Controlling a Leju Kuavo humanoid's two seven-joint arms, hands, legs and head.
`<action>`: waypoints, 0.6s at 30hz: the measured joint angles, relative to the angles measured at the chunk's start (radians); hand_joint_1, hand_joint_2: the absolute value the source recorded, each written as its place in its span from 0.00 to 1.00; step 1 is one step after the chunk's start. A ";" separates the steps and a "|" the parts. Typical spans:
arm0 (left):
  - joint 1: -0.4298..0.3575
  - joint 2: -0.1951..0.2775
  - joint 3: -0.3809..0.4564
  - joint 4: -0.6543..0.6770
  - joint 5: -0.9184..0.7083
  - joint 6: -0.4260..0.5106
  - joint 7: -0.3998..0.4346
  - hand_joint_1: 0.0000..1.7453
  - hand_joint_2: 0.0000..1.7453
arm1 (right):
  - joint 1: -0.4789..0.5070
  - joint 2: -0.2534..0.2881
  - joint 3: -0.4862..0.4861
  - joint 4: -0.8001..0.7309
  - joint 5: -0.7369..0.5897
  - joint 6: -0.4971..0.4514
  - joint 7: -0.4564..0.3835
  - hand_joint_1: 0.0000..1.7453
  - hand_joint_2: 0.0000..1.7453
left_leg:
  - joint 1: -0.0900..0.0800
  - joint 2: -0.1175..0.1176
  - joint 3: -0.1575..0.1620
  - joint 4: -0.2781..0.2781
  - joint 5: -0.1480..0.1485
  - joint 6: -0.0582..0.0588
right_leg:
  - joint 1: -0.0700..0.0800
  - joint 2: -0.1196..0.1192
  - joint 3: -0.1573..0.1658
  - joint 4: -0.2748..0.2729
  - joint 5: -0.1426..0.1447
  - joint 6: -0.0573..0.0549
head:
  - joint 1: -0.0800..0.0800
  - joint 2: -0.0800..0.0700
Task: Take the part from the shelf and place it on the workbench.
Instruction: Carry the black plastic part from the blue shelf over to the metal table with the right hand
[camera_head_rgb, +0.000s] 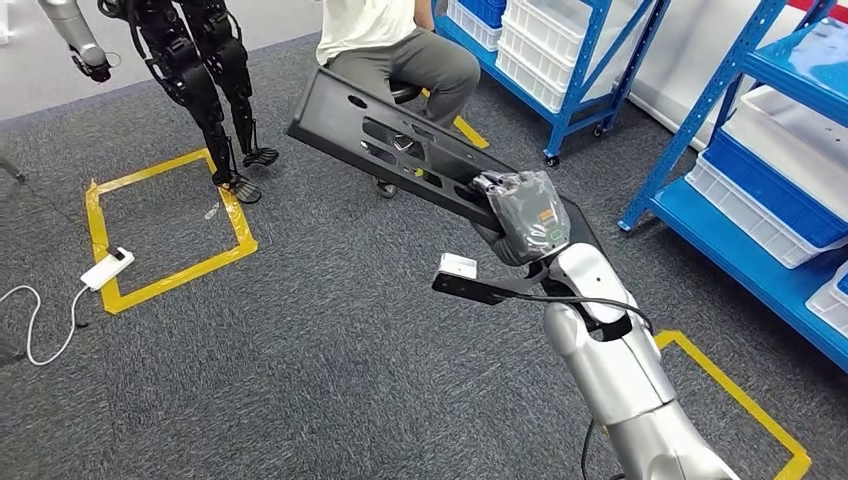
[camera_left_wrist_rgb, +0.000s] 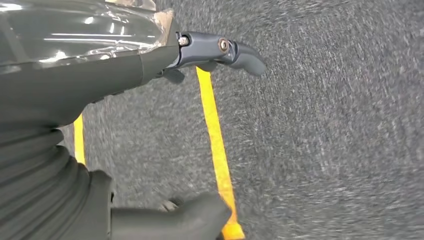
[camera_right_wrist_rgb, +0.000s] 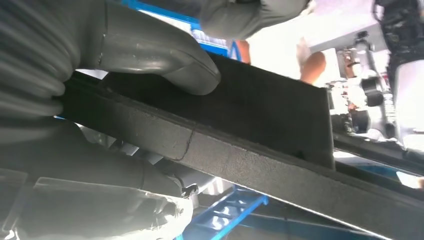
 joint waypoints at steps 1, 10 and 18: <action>-0.002 0.001 0.000 0.000 -0.002 -0.005 -0.003 0.00 1.00 | 0.004 -0.001 0.002 -0.002 0.002 -0.001 0.003 1.00 1.00 | 0.006 0.019 -0.032 0.064 -0.032 -0.007 | -0.001 -0.012 0.002 0.000 0.000 -0.002 | -0.002 0.000; -0.007 0.002 0.000 0.000 -0.006 -0.017 -0.009 0.00 1.00 | 0.040 -0.011 0.016 -0.017 0.004 -0.002 0.007 1.00 1.00 | 0.059 0.121 0.063 -0.101 0.054 -0.060 | -0.008 -0.096 0.001 0.032 -0.043 0.052 | -0.001 0.000; -0.010 0.008 0.000 0.000 -0.020 -0.011 0.016 0.00 1.00 | 0.056 -0.028 0.027 -0.023 0.016 -0.008 0.011 1.00 1.00 | 0.039 0.034 0.066 -0.113 0.055 0.006 | -0.020 -0.017 -0.116 0.288 -0.162 0.069 | 0.016 0.000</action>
